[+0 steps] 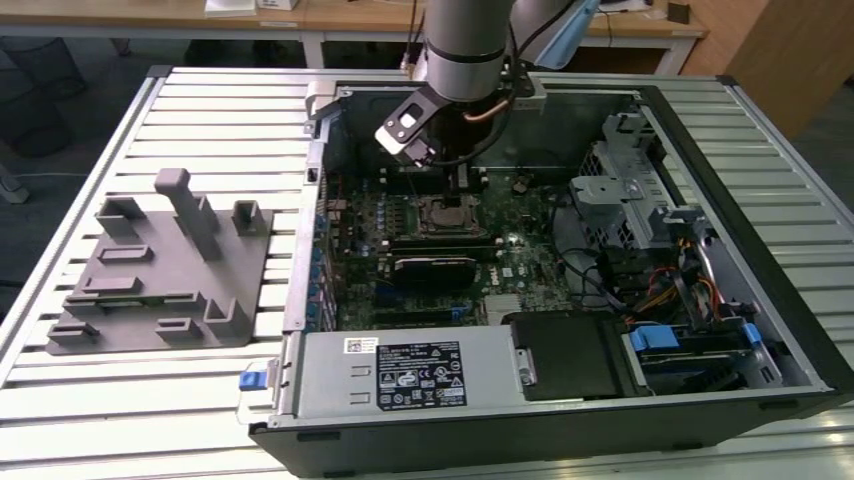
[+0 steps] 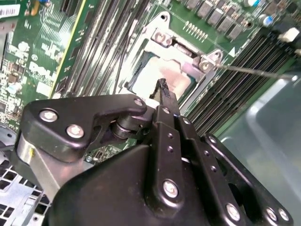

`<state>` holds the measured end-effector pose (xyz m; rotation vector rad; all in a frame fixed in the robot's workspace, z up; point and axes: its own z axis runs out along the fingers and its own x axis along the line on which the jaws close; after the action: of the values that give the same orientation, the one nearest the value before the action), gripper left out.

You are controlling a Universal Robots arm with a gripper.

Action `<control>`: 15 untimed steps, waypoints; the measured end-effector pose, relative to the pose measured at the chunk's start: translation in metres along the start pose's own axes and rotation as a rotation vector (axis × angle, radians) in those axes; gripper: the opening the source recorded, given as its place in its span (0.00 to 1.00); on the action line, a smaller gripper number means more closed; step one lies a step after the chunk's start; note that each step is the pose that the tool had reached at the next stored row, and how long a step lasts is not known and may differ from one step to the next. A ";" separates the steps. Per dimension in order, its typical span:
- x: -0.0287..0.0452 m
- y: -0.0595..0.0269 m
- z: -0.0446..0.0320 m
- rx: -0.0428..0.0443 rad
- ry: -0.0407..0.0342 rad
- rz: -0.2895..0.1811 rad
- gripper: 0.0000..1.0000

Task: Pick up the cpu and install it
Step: 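Close the cpu cover, then install the first cpu locking lever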

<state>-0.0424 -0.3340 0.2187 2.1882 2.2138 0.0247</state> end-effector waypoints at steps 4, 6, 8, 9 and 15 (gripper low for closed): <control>-0.0001 0.0030 0.0000 0.0001 0.0000 0.000 0.11; 0.0000 0.0030 -0.0008 0.0001 -0.0001 0.000 0.11; 0.0000 0.0031 -0.0021 0.0000 0.0001 0.000 0.11; 0.0000 0.0031 -0.0031 0.0001 0.0000 0.000 0.11; -0.0001 0.0033 -0.0085 0.0000 -0.0002 0.000 0.11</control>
<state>-0.0394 -0.3339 0.2273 2.1880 2.2138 0.0244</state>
